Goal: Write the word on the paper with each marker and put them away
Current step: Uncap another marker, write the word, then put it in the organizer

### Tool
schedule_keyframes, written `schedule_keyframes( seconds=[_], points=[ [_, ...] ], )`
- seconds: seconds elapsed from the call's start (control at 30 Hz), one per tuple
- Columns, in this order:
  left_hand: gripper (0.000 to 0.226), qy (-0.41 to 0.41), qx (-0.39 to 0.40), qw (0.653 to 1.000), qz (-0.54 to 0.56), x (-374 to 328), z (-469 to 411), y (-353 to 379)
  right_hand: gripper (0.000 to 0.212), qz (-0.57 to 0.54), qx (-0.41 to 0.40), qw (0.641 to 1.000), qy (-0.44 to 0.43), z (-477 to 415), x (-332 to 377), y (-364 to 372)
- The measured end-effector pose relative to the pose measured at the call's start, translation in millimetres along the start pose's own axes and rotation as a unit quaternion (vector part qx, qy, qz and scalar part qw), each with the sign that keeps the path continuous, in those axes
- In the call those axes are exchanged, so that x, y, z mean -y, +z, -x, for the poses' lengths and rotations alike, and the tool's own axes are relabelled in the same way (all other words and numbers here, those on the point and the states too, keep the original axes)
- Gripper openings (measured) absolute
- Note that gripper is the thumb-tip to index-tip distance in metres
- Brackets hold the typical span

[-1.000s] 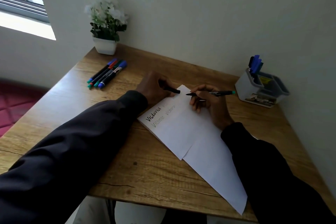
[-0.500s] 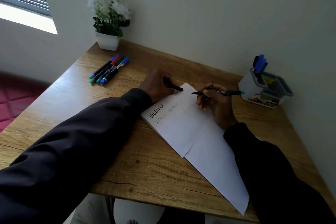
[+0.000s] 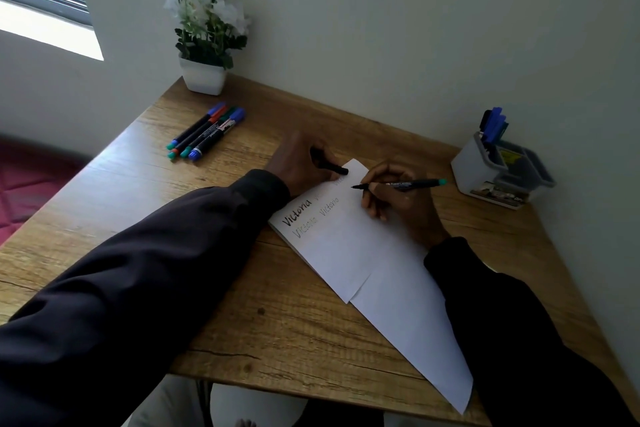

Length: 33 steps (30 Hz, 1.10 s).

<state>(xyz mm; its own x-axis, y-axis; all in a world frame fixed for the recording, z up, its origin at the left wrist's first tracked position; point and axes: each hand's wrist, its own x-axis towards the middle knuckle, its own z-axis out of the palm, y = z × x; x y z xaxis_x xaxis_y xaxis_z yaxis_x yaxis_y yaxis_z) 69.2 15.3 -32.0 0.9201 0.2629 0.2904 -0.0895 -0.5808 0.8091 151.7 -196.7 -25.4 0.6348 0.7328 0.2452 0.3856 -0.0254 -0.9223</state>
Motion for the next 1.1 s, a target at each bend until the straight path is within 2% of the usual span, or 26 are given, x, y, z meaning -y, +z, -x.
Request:
schedule_keyframes(
  seconds=[0.2,0.53,1.1],
  points=[
    [0.016,-0.009,0.006,1.0,0.009,2.5,-0.4,0.8,0.005,0.064,0.0,0.998,-0.012,-5.2,4.4,10.8],
    [0.02,-0.022,-0.001,1.0,0.012,5.7,-2.8,1.3,0.016,0.075,-0.024,0.997,-0.016,-1.1,4.0,11.9],
    [0.018,-0.019,-0.001,1.0,0.013,-0.7,-0.2,-2.0,0.016,0.094,-0.03,0.995,-0.017,0.4,3.8,11.1]
  ],
)
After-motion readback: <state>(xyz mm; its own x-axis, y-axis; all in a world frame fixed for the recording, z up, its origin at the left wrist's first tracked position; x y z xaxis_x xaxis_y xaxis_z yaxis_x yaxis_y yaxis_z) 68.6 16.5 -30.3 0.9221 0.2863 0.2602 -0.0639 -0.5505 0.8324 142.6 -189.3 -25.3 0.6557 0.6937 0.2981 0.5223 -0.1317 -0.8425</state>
